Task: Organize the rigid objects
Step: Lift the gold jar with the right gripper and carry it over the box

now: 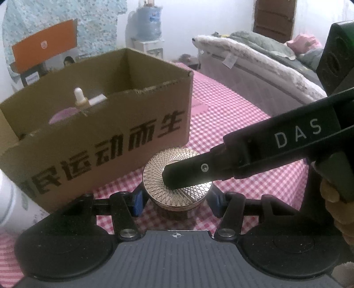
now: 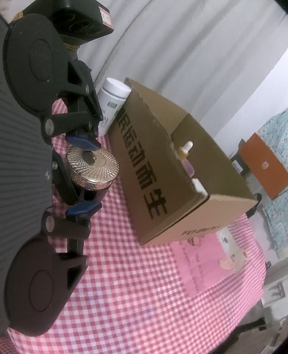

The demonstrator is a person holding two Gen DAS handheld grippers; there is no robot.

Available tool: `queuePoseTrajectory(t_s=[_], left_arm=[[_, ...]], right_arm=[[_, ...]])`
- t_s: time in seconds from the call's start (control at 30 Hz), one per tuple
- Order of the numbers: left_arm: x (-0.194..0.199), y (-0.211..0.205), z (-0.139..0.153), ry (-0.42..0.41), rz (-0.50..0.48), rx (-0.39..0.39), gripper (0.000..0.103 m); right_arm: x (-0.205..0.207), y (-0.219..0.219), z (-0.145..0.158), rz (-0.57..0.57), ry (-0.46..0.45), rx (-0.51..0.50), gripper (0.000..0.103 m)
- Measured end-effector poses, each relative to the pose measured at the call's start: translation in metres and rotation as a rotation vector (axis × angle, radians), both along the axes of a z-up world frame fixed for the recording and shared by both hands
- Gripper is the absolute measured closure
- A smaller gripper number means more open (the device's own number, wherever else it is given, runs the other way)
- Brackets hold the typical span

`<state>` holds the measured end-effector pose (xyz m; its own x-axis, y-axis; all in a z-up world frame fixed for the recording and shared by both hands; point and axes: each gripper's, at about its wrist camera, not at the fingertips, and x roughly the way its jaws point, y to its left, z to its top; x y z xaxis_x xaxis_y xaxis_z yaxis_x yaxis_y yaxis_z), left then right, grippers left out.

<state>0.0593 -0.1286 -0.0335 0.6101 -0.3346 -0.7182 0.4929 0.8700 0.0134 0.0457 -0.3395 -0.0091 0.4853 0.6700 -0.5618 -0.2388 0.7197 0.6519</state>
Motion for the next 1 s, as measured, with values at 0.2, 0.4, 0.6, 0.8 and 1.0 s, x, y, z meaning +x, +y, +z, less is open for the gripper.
queuePoseTrajectory(t_s=[0.2, 0.4, 0.6, 0.8, 1.0], left_arm=[[-0.007, 0.006, 0.017, -0.045, 0.025, 0.006, 0.047], [-0.012, 0.014, 0.036, -0.092, 0.050, 0.004, 0.047], [-0.012, 0.018, 0.058, -0.147, 0.073, -0.003, 0.047], [-0.002, 0.020, 0.084, -0.208, 0.087, -0.014, 0.047], [0.024, 0.019, 0.104, -0.238, 0.107, -0.044, 0.047]], right_arm=[[-0.002, 0.006, 0.017, 0.018, -0.048, 0.010, 0.050], [-0.004, 0.013, 0.038, 0.038, -0.101, 0.018, 0.050], [-0.003, 0.021, 0.061, 0.061, -0.158, 0.016, 0.050], [0.008, 0.027, 0.092, 0.081, -0.226, 0.003, 0.050], [0.032, 0.031, 0.120, 0.100, -0.279, -0.028, 0.050]])
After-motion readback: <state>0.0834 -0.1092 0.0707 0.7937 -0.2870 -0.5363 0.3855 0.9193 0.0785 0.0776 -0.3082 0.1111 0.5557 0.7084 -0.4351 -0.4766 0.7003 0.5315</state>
